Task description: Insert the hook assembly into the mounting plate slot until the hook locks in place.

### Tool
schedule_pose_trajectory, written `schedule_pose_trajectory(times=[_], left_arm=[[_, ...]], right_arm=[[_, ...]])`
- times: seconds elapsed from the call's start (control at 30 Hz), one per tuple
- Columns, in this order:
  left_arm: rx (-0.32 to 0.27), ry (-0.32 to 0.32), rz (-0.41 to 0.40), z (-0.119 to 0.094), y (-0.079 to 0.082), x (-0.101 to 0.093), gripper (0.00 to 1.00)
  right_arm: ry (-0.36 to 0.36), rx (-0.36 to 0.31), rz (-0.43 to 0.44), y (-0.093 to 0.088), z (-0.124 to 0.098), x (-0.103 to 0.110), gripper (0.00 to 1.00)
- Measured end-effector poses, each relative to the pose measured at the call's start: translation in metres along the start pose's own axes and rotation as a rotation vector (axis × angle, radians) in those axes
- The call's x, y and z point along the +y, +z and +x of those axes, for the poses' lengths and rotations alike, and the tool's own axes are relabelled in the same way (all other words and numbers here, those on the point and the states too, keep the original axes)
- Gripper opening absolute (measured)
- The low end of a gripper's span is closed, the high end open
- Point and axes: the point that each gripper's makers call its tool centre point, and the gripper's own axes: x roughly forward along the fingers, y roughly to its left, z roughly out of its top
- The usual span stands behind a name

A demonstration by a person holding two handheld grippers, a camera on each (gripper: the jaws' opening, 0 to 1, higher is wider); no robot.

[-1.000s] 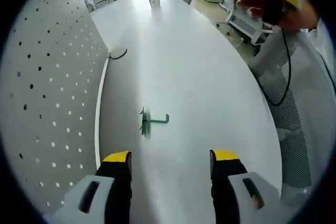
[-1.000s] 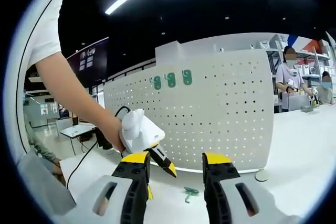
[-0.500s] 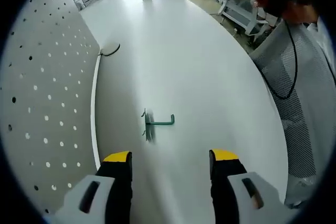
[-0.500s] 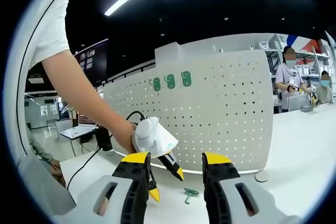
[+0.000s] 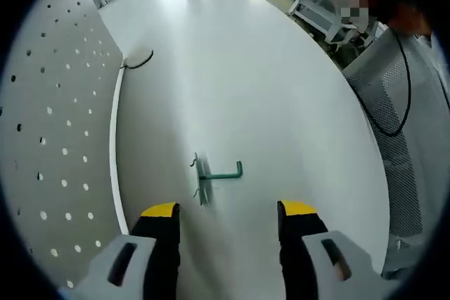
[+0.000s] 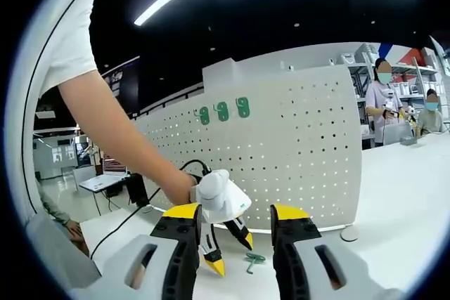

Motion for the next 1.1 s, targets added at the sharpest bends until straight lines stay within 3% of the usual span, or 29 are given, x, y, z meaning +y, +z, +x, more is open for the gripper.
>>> schedule_pose_trajectory(times=[0.03, 0.2, 0.4, 0.73, 0.93, 1.1], left_arm=[[-0.024, 0.003, 0.017, 0.000, 0.005, 0.002, 0.57], [-0.022, 0.008, -0.019, -0.003, 0.003, 0.009, 0.49], [-0.033, 0.012, -0.019, -0.002, 0.004, 0.010, 0.47], [-0.053, 0.038, -0.061, -0.002, 0.006, 0.020, 0.37], [-0.066, 0.065, -0.088, -0.002, 0.009, 0.025, 0.19], [-0.063, 0.081, -0.107, -0.002, 0.009, 0.028, 0.12]], right_arm=[[0.001, -0.001, -0.001, 0.000, 0.000, 0.001, 0.38], [0.000, -0.003, 0.003, 0.001, 0.000, 0.000, 0.37], [-0.004, -0.003, 0.012, 0.001, 0.001, -0.002, 0.37], [-0.007, 0.007, 0.013, -0.003, 0.002, -0.003, 0.35], [-0.012, 0.015, 0.016, -0.004, 0.001, -0.005, 0.34], [-0.018, 0.014, 0.022, -0.004, 0.001, -0.007, 0.34]])
